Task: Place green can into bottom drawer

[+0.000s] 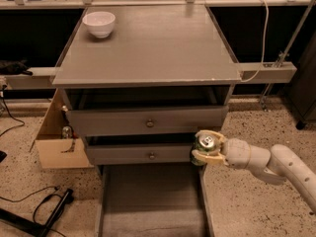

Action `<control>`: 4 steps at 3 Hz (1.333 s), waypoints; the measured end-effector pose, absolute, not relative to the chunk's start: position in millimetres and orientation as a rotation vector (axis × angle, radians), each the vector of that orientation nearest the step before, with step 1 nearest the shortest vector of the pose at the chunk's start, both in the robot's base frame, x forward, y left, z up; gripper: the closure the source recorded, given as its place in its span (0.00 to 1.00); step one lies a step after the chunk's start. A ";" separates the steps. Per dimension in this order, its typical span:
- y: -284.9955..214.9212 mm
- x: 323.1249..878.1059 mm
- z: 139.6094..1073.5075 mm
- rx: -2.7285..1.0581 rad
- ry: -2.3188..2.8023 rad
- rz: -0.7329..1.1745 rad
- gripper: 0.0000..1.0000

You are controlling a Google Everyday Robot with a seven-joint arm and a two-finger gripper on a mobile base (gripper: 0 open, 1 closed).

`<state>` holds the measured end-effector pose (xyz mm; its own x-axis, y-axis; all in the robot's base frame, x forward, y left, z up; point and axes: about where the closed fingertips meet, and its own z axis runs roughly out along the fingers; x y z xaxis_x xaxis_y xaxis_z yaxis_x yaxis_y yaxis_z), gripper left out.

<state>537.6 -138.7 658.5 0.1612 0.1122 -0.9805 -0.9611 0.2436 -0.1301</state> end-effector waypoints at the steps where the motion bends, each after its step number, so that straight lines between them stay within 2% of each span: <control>1: -138.2 537.6 657.3 -1.006 1.111 0.993 1.00; 2: -127.1 540.1 636.5 -1.012 1.126 1.023 1.00; 4: -97.1 535.6 503.6 -1.030 1.179 1.076 1.00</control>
Offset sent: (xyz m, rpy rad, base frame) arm 0.0056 0.0209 -0.0517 -0.0088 0.0647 0.0389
